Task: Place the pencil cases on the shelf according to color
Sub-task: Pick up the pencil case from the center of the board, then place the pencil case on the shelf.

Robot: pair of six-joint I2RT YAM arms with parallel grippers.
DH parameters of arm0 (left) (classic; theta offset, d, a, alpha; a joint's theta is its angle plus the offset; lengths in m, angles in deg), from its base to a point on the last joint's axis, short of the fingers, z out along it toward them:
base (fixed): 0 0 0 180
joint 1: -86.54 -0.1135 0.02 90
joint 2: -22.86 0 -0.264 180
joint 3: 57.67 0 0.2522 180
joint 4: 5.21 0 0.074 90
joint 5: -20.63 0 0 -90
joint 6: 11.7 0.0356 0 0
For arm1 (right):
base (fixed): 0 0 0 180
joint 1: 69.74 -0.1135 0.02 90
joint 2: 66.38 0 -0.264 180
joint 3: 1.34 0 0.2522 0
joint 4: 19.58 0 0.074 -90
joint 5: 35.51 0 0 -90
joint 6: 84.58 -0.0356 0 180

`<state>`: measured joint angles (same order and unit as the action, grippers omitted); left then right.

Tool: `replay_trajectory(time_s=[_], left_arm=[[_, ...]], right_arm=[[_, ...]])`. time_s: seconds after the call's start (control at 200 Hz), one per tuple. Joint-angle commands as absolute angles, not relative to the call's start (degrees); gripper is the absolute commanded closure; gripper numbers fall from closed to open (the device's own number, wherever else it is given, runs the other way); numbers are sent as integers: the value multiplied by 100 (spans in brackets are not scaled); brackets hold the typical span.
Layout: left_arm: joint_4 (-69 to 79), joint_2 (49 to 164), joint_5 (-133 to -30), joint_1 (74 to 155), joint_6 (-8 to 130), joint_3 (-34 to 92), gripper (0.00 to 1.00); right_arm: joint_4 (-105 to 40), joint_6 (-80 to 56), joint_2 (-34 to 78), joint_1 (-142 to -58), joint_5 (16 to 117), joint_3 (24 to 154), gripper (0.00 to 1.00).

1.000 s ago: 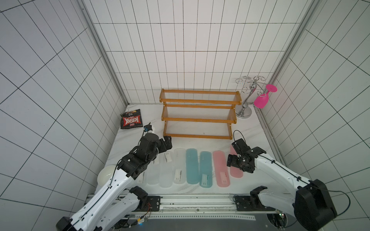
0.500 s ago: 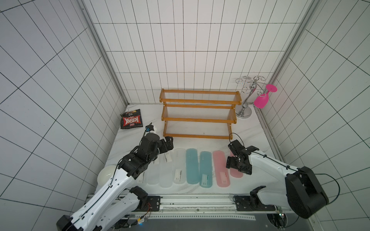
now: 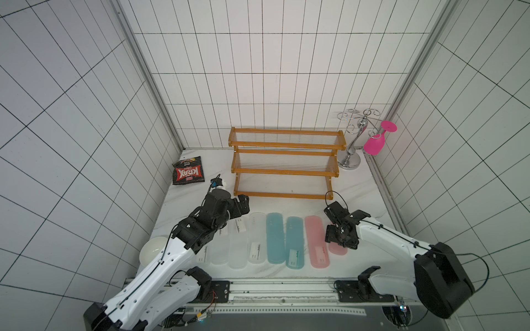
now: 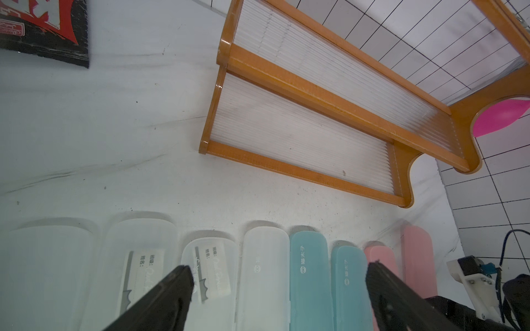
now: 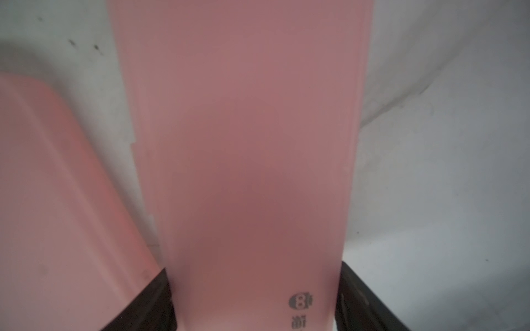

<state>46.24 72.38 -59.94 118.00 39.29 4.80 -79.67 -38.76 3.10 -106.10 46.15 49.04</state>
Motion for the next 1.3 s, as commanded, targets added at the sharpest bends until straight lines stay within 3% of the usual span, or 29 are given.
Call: replay_trajectory(time_s=[0.0, 0.225, 0.44, 0.645, 0.83, 1.295], left_arm=[[4736, 7122, -5777, 11818, 4046, 839, 2], [4830, 7023, -5855, 11818, 4032, 1286, 2], [4388, 7411, -6023, 11818, 4132, 1860, 2], [4837, 8429, -6768, 11484, 4227, 3038, 2], [4339, 8430, -7005, 11176, 4191, 2851, 2], [4125, 8656, -7442, 11080, 4320, 2462, 2]], right_arm=[[-8768, -4079, -55, -10939, 4245, 5413, 31], [-9695, -3840, -703, -11543, 4129, 6398, 31], [-9978, -3095, -779, -11650, 3944, 8209, 31], [-10410, -2093, 470, -11242, 3794, 10532, 27], [-10541, -1422, 1567, -10607, 4052, 12184, 29], [-10170, -987, 3420, -9580, 4563, 13979, 30]])
